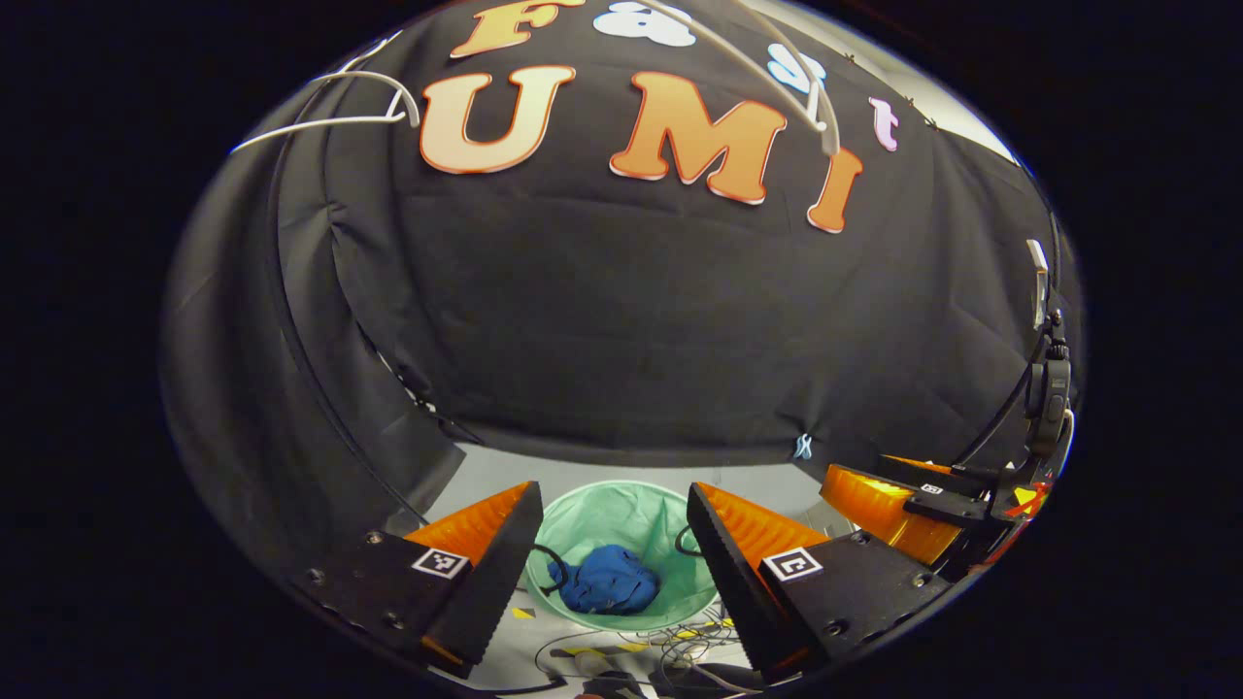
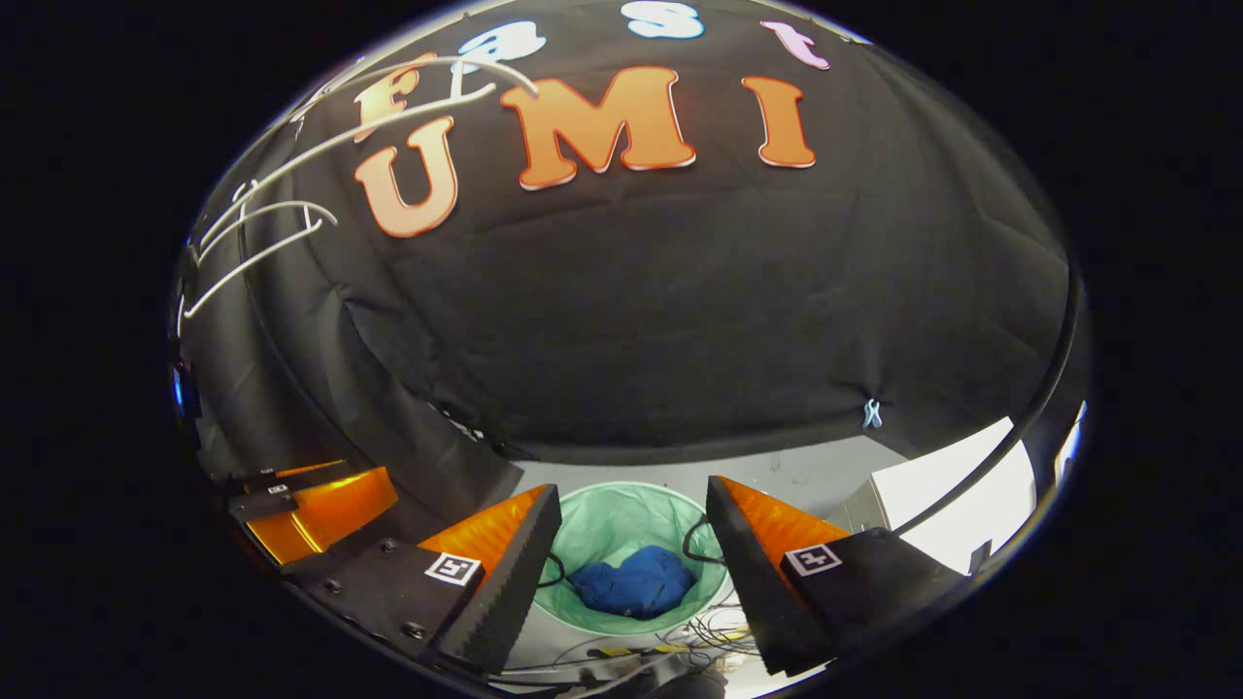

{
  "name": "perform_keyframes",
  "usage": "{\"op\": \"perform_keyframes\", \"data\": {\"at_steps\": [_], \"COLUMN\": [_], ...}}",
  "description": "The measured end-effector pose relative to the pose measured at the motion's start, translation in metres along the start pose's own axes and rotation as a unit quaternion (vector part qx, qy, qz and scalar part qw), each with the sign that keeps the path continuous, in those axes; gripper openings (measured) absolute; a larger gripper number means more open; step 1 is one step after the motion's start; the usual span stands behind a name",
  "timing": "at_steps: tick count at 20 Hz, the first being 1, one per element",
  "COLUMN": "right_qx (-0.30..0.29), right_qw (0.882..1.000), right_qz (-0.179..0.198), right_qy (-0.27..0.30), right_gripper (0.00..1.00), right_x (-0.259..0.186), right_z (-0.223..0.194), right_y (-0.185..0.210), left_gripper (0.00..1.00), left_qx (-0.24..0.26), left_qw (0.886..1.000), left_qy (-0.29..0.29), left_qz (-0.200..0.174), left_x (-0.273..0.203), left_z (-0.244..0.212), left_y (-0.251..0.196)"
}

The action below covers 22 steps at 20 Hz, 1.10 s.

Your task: Grasp the clothes on the hanger with both hands and then place them into the laundry hamper below.

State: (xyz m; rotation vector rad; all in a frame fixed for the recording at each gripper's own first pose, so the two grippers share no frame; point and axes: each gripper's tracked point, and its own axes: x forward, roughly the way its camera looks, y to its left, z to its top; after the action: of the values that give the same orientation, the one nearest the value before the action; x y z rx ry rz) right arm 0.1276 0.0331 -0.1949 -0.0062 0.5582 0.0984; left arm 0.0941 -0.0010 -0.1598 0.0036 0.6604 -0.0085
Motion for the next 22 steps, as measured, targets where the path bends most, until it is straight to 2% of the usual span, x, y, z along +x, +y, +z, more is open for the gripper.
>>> {"op": "perform_keyframes", "data": {"at_steps": [7,11,12,14,15,16,17,22], "right_qx": [-0.02,-0.035,-0.039,-0.046,-0.051,-0.055,-0.058,-0.072], "right_qw": [0.996,0.99,0.987,0.982,0.98,0.977,0.975,0.96], "right_qz": [-0.012,-0.011,-0.01,-0.011,-0.011,-0.012,-0.013,-0.021], "right_qy": [-0.092,-0.138,-0.153,-0.181,-0.194,-0.206,-0.216,-0.269], "right_gripper": [0.98,0.98,0.98,0.98,0.98,1.0,0.89,0.88], "right_x": [-0.041,-0.07,-0.077,-0.092,-0.099,-0.105,-0.111,-0.141], "right_z": [0.068,0.103,0.113,0.131,0.139,0.147,0.153,0.185], "right_y": [0.003,0.01,0.012,0.015,0.016,0.017,0.018,0.022], "left_gripper": [0.95,0.94,0.97,0.91,0.97,0.93,0.89,0.89], "left_qx": [0.0,0.004,0.007,0.014,0.019,0.022,0.022,0.006], "left_qw": [0.995,0.986,0.984,0.977,0.974,0.972,0.971,0.963], "left_qy": [-0.1,-0.164,-0.18,-0.212,-0.224,-0.232,-0.238,-0.269], "left_qz": [-0.007,-0.006,-0.003,0.002,0.004,0.004,0.002,-0.014], "left_x": [-0.044,-0.075,-0.081,-0.093,-0.099,-0.105,-0.111,-0.131], "left_z": [0.072,0.109,0.119,0.138,0.144,0.149,0.154,0.174], "left_y": [-0.009,-0.01,-0.011,-0.01,-0.01,-0.011,-0.014,-0.023]}}
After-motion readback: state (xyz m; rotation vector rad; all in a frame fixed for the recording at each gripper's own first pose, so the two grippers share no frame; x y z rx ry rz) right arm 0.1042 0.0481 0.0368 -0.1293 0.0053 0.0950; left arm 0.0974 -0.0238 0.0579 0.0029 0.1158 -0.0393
